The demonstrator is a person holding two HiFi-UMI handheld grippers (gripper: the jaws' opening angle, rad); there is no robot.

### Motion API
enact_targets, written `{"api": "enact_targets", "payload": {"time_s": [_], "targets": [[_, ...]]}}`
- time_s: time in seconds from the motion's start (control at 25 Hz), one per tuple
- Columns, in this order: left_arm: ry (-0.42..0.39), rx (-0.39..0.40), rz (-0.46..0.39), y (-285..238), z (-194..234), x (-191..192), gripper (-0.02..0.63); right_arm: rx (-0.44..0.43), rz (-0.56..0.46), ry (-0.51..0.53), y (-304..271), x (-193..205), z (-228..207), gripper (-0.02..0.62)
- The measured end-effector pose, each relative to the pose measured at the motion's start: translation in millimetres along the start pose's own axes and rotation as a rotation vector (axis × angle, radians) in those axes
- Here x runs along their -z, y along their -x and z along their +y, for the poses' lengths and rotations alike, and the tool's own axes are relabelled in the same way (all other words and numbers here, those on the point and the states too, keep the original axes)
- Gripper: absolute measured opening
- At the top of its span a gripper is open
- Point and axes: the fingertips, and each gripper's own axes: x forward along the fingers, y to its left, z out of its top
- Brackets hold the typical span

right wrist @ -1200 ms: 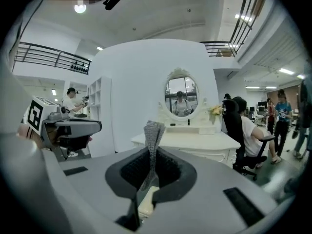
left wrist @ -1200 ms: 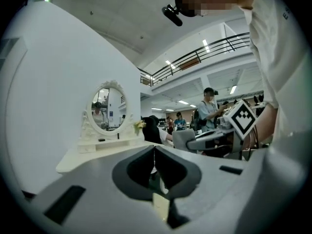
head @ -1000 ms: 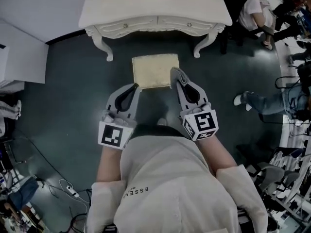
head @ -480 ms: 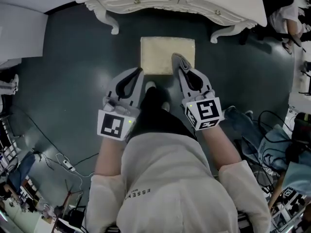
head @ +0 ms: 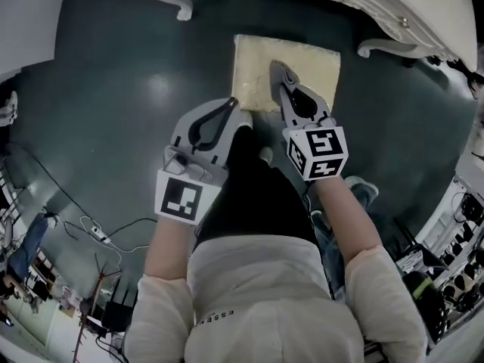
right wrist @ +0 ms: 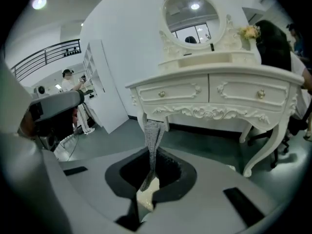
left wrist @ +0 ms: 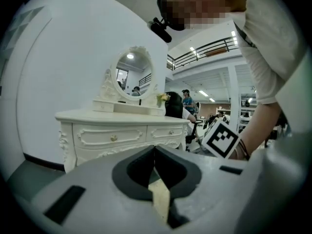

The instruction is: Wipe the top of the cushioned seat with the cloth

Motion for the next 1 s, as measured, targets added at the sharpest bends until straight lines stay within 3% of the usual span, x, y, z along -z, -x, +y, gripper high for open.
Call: {"api": "enact_targets", "payload": {"time_s": [0.52, 1.0], "targets": [[0.026, -0.027, 0.061, -46.0, 65.7, 135.6, 0.003, -0.022, 0.084, 0.025, -164.8, 75.0, -21.2, 0.028], [0.042, -0.029, 0.043, -59.0, 95.6, 161.5, 0.003, -0.013, 0.203, 0.046, -222.2, 107.9, -34.8, 0.028]]}}
